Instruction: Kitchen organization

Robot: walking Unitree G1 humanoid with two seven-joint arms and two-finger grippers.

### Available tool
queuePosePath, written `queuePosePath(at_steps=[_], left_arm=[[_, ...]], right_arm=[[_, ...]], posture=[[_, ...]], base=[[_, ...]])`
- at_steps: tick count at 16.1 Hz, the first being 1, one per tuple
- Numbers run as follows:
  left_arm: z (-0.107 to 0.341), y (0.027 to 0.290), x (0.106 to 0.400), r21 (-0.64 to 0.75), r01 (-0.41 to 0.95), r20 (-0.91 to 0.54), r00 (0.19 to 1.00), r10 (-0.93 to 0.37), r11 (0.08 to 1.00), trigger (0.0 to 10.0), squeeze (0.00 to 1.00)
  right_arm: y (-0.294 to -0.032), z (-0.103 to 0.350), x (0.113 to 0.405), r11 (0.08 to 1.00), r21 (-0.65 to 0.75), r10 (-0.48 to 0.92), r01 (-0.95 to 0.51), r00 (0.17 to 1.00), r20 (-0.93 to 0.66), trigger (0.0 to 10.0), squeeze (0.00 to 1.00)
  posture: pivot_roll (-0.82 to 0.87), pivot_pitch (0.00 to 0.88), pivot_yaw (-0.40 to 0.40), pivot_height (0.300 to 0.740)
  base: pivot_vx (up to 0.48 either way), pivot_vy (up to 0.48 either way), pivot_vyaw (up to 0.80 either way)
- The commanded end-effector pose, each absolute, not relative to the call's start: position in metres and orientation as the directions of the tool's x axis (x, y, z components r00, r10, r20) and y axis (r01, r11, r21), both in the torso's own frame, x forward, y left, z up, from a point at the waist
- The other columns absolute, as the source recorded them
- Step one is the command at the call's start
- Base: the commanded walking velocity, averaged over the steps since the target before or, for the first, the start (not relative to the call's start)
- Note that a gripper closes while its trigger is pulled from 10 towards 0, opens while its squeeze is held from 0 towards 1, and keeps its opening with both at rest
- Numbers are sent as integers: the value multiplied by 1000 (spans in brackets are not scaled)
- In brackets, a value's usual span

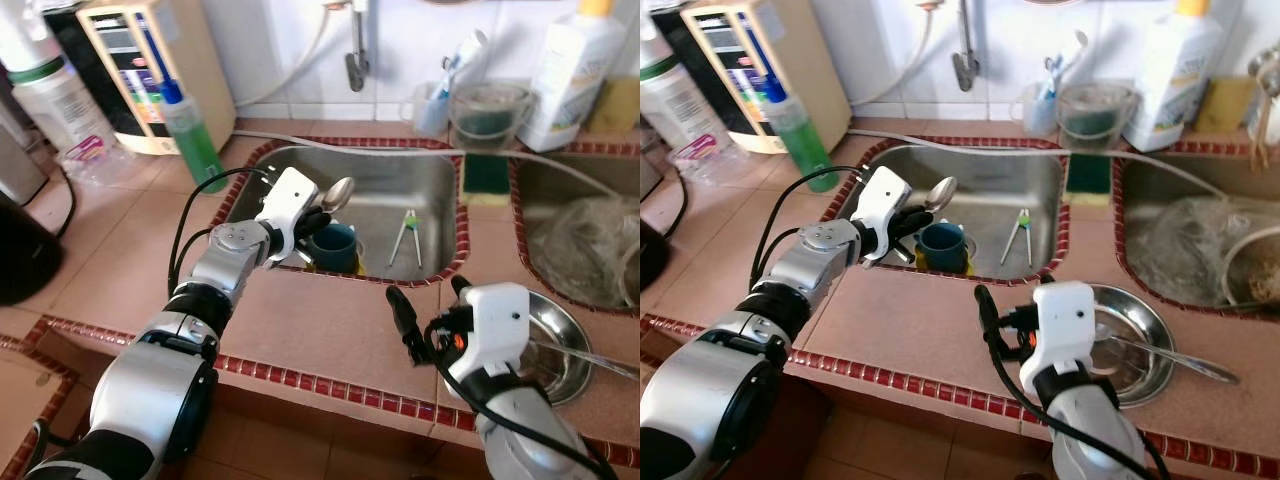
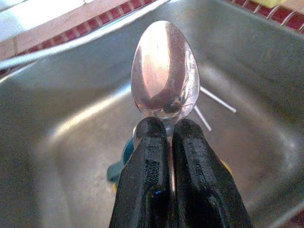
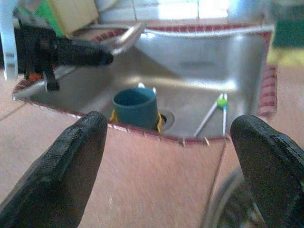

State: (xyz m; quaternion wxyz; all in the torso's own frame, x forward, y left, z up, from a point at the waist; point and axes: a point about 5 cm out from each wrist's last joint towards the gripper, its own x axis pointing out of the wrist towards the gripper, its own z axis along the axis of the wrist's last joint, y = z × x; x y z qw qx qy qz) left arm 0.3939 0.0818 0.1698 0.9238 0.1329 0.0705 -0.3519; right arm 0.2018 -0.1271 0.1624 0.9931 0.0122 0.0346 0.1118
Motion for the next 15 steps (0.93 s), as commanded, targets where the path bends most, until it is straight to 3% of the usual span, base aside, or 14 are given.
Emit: queuePosePath(at_steps=[1, 7, 15], left_arm=[[175, 83, 396, 215, 671, -213, 742, -636, 710, 10000, 0], [173, 78, 395, 243, 704, -253, 710, -657, 667, 10000, 0], [184, 88, 403, 202, 649, -248, 759, -603, 734, 10000, 0]], right_arm=[[-122, 167, 198, 971, 48, 235, -233, 970, -52, 10000, 0], [-117, 167, 181, 973, 97, 216, -208, 974, -74, 10000, 0], [-112, 167, 175, 972, 122, 211, -200, 974, -85, 10000, 0]], posture=[[-408, 153, 217, 736], [-431, 198, 256, 736], [-427, 214, 270, 736]], base=[[0, 0, 0], [0, 0, 0], [0, 0, 0]])
